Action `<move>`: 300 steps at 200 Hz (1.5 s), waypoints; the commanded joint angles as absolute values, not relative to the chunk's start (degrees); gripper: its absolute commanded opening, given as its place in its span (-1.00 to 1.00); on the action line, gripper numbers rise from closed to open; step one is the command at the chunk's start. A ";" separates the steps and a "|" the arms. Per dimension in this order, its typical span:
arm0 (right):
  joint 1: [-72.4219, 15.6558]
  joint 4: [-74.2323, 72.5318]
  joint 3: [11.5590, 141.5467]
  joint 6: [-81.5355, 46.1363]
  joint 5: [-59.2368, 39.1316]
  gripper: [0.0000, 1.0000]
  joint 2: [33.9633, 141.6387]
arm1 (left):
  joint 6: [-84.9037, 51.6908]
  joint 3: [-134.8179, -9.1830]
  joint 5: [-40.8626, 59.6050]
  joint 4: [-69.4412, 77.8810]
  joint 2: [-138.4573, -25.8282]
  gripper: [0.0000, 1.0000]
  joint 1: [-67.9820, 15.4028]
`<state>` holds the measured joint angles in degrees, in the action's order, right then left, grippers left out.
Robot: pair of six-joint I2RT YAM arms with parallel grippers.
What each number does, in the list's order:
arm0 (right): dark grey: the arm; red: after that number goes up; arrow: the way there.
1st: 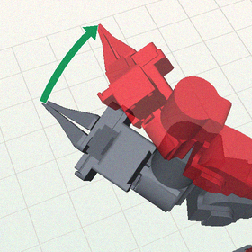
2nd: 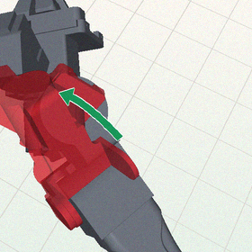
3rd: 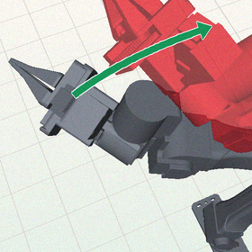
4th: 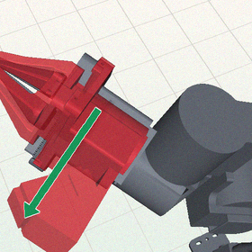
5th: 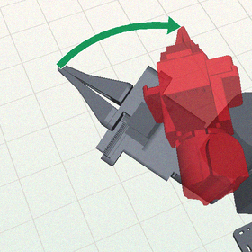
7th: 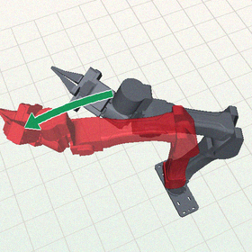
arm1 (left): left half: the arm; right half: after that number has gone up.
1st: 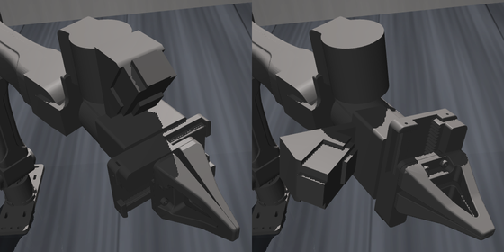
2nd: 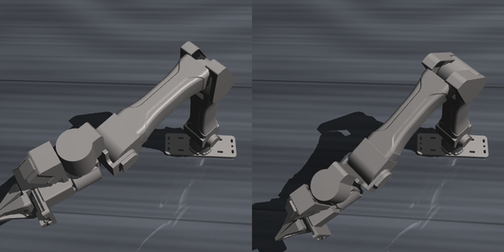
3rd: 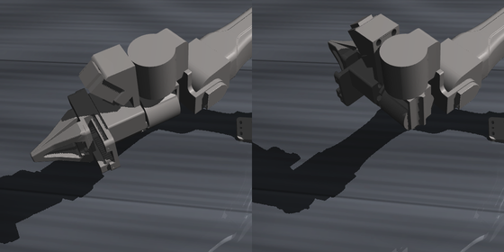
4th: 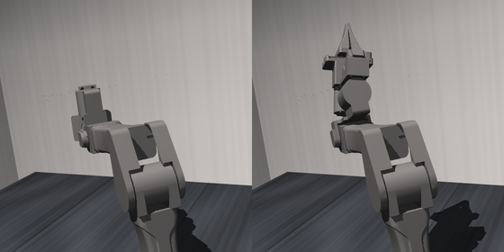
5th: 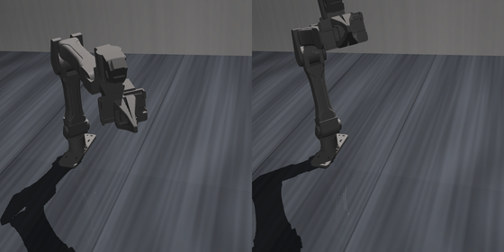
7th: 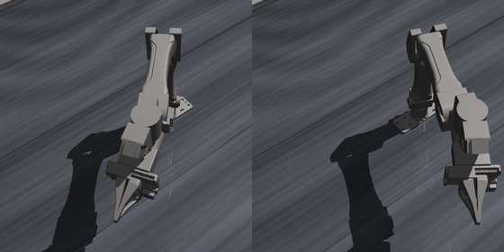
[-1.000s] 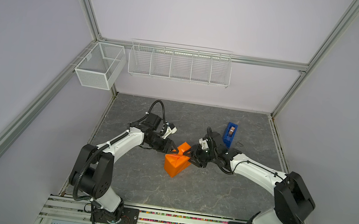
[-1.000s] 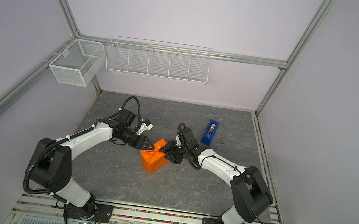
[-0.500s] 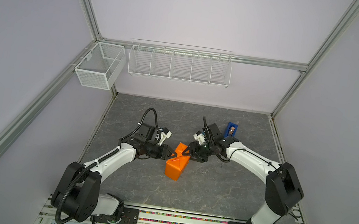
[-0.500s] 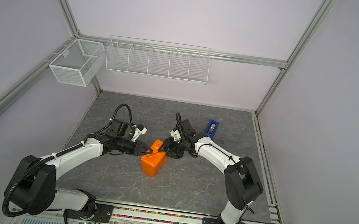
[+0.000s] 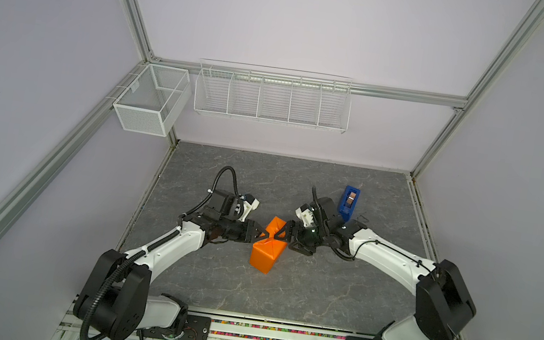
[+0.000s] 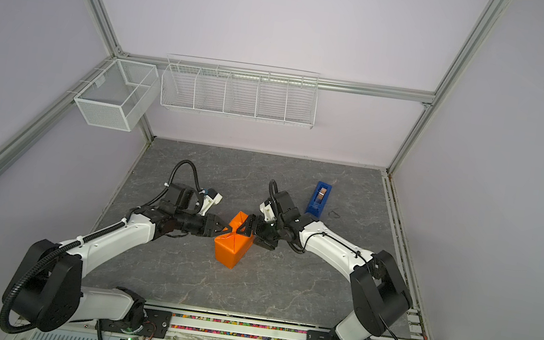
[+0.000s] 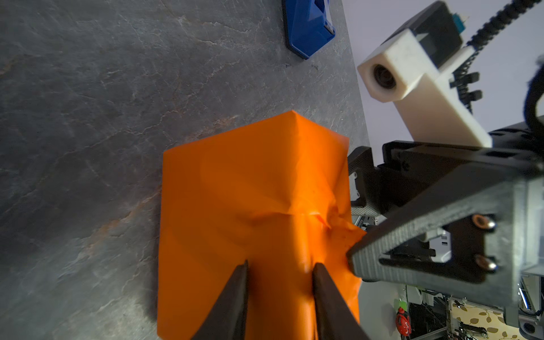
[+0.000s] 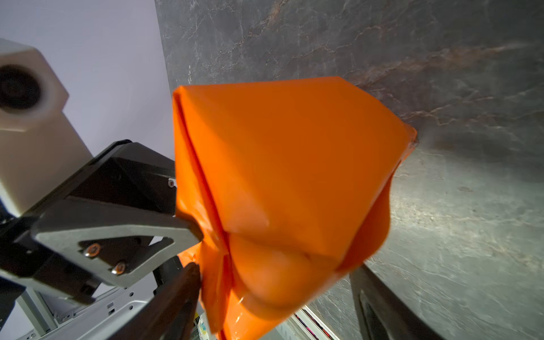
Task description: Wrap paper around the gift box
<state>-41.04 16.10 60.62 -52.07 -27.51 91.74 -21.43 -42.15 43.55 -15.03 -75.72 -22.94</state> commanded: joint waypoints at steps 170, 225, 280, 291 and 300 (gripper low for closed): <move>-40.67 27.71 72.02 -39.78 -30.49 -0.55 102.34 | -37.59 -39.23 29.59 -20.59 -67.35 -0.11 -24.26; -40.67 27.69 71.72 -39.73 -30.58 -0.56 102.54 | -35.96 -43.81 32.55 -20.20 -71.28 -0.09 -24.33; -40.68 27.75 71.17 -39.73 -30.50 -0.56 102.52 | -35.86 -45.04 32.15 -18.29 -75.06 -0.17 -24.28; -40.69 27.77 71.11 -39.71 -30.48 -0.57 102.59 | -35.62 -45.36 32.10 -18.28 -75.57 -0.18 -24.34; -40.65 27.81 71.02 -39.72 -30.45 -0.57 102.59 | -35.17 -45.61 31.63 -18.82 -76.04 -0.23 -24.30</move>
<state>-40.29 25.06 72.66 -41.52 -33.34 100.05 -36.34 -43.97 32.73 -19.88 -73.71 -24.10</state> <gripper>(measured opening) 0.219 0.411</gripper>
